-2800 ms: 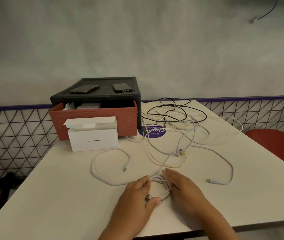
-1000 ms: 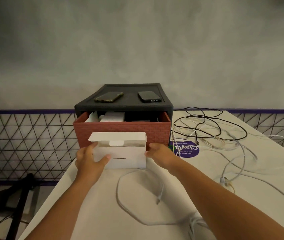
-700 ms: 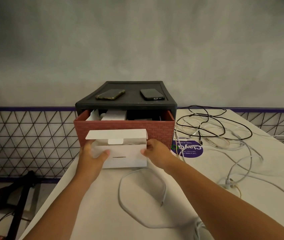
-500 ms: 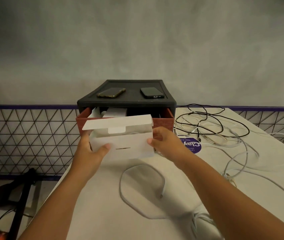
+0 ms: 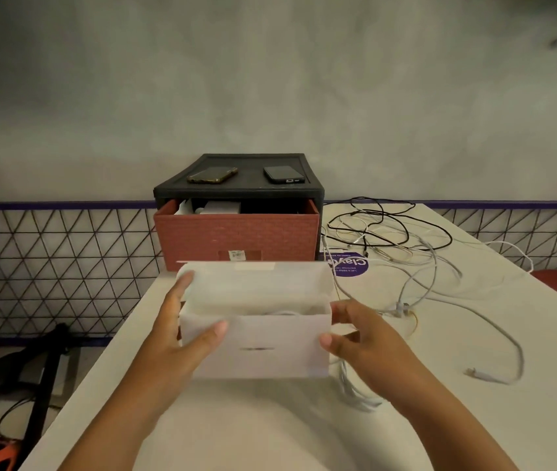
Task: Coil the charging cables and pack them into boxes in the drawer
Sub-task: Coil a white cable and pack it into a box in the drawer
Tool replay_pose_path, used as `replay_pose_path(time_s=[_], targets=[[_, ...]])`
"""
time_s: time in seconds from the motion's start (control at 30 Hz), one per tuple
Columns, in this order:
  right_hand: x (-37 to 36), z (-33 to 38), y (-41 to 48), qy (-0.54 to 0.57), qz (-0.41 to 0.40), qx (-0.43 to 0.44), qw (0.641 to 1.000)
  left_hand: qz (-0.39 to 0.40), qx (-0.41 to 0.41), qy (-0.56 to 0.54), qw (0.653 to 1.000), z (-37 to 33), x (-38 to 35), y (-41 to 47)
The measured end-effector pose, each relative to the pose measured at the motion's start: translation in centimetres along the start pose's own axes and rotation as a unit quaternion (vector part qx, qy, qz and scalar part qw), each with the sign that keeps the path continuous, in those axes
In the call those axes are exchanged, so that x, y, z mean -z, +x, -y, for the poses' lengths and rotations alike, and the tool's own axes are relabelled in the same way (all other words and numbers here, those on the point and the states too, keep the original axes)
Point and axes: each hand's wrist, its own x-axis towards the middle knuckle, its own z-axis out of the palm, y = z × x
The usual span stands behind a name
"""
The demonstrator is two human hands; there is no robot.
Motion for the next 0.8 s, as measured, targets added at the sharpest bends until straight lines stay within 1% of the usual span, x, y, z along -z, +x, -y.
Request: replay_pose_path(time_s=[0.13, 0.3, 0.5, 0.53, 0.6, 0.67, 0.7, 0.73, 0.8], targets=[[-0.6, -0.9, -1.9, -0.014, 0.004, -0.016, 1.0, -0.014, 0.026, -0.085, 0.996, 0.7, -1.5, -2.1], [-0.9, -1.8, -3.1, -0.014, 0.024, -0.029, 0.999, -0.056, 0.022, -0.072, 0.996, 1.5, -2.2, -2.4], [-0.6, -3.0, -2.9, -0.045, 0.04, -0.022, 0.998, -0.057, 0.023, -0.08, 0.995, 2.5, -2.1, -2.4], [-0.2, -3.2, -2.8, -0.041, 0.029, -0.018, 0.999, -0.056, 0.022, -0.083, 0.995, 2.5, -2.2, -2.5], [1.0, -3.5, -2.5, -0.033, -0.032, -0.023, 0.999, -0.049, 0.022, -0.093, 0.994, 2.6, -2.1, -2.5], [2.5, -4.3, -2.0, -0.09, -0.109, -0.035, 0.989, -0.048, 0.021, -0.1, 0.994, 2.5, -2.1, -2.5], [3.1, -4.8, -1.8, -0.133, -0.127, -0.056, 0.981, -0.051, 0.02, -0.104, 0.993, 2.6, -2.2, -2.5], [3.6, -5.2, -1.5, -0.176, -0.13, -0.086, 0.972, -0.052, 0.017, -0.107, 0.993, 2.6, -2.2, -2.5], [4.0, -6.2, -1.1, -0.239, -0.09, -0.143, 0.956, -0.056, 0.022, -0.109, 0.992, 2.9, -2.2, -2.3]])
